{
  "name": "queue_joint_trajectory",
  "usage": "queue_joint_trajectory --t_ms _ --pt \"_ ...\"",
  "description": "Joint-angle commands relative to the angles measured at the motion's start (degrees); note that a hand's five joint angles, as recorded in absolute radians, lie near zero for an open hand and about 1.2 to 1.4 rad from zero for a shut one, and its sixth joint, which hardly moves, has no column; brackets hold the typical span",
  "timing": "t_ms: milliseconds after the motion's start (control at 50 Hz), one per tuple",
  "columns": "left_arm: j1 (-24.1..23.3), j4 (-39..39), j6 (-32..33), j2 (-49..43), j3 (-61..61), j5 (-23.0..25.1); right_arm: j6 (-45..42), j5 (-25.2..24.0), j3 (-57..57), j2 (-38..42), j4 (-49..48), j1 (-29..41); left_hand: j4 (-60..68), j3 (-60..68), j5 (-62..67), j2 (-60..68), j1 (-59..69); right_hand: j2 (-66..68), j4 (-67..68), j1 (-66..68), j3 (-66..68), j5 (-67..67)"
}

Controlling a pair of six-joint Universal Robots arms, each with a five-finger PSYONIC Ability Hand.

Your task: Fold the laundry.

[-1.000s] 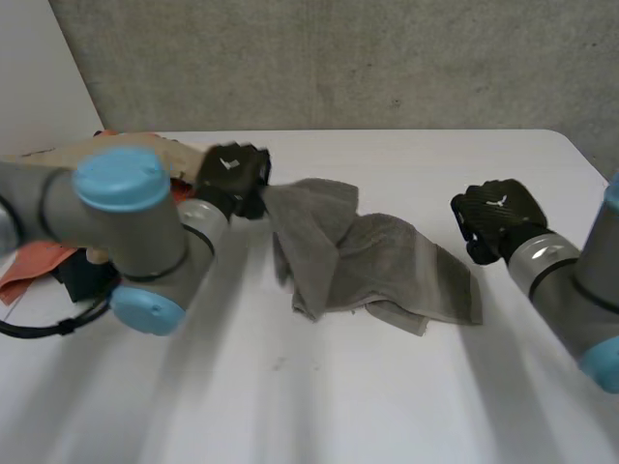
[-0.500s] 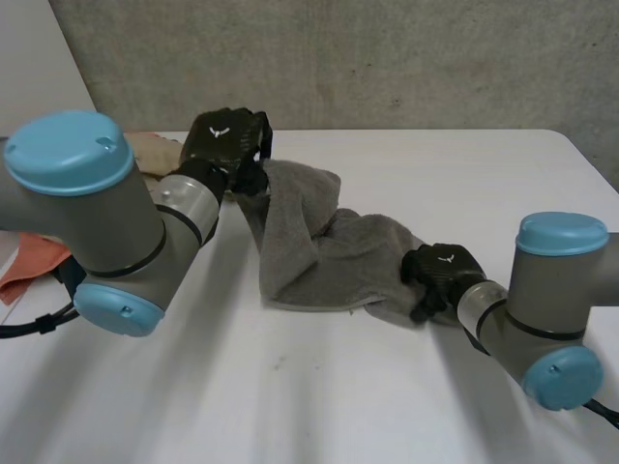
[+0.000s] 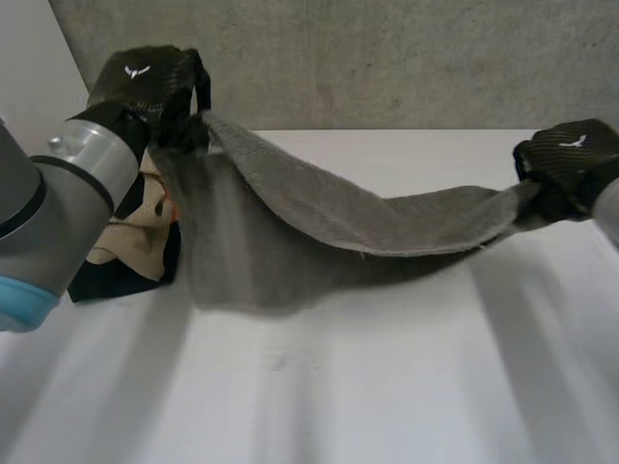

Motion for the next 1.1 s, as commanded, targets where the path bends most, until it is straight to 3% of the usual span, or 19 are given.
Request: queue_joint_trajectory --t_ms 20,140,240,360,440,480,520,640,780,900,1020,1080,1100 --pt "1.54 -4.59 5.16 -3.35 -4.23 0.15 -11.25 -2.7 -5.88 -0.69 16.38 -4.41 11.19 11.67 15.21 11.39 16.21 13.0 11.49 17.41 12.2 12.3" --pt "1.63 -3.9 13.59 -13.88 -3.8 0.15 -16.37 -2.26 -6.49 6.51 17.72 -6.1 11.19 11.67 15.21 11.39 16.21 13.0 11.49 17.41 12.2 12.3" --pt "1.63 2.77 14.31 -21.36 5.15 0.15 -14.54 -1.56 -10.09 14.77 14.13 -5.83 11.19 11.67 15.21 11.39 16.21 13.0 11.49 17.41 12.2 12.3" --pt "1.54 16.12 14.13 -24.36 20.01 0.15 -0.13 3.62 -22.13 17.6 -5.97 -2.76 11.19 11.67 15.21 11.39 16.21 13.0 11.49 17.41 12.2 12.3" --pt "2.42 33.5 11.25 -23.93 26.25 -0.73 7.87 7.32 -22.94 14.79 -26.36 -2.32 11.19 11.67 15.21 11.39 16.21 13.0 11.49 17.41 12.2 12.3" --pt "2.95 37.14 9.75 -23.75 27.05 -1.0 9.55 8.28 -21.27 12.43 -35.4 -2.4 11.19 11.67 15.21 11.39 16.21 13.0 11.49 17.41 12.2 12.3" --pt "3.74 37.33 8.25 -23.22 27.58 -1.78 9.38 8.2 -20.12 11.71 -37.64 -2.41 11.19 11.67 15.21 11.39 16.21 13.0 11.49 17.41 12.2 12.3" --pt "3.65 31.19 7.63 -22.96 25.39 -2.14 9.03 5.13 -19.86 14.43 -30.55 -2.14 11.19 11.67 15.21 11.39 16.21 13.0 11.49 17.41 12.2 12.3" --pt "3.13 27.31 7.72 -22.78 13.97 -1.09 9.03 0.65 -18.98 20.83 -21.05 -1.97 11.19 11.67 15.21 11.39 16.21 13.0 11.49 17.41 12.2 12.3" --pt "1.64 25.91 8.24 -23.31 4.92 -0.65 7.54 0.03 -15.55 26.11 -13.84 -1.18 11.19 11.67 15.21 11.39 16.21 13.0 11.49 17.41 12.2 12.3" --pt "0.93 23.8 8.16 -22.43 -2.82 -0.47 -0.27 0.03 -11.52 28.06 -5.41 -0.47 11.19 11.67 15.21 11.39 16.21 13.0 11.49 17.41 12.2 12.3" --pt "1.28 23.53 8.24 -20.33 -5.9 -0.47 -1.69 0.03 -10.19 27.7 -4.17 -0.82 11.19 11.67 15.21 11.39 16.21 2.84 1.34 7.26 2.04 2.14" --pt "1.28 23.53 8.24 -19.62 -6.6 -0.38 -2.65 0.03 -9.4 27.36 -3.99 -0.82 11.19 11.67 15.21 11.39 16.21 -6.53 -8.03 -2.11 -7.33 -7.23"
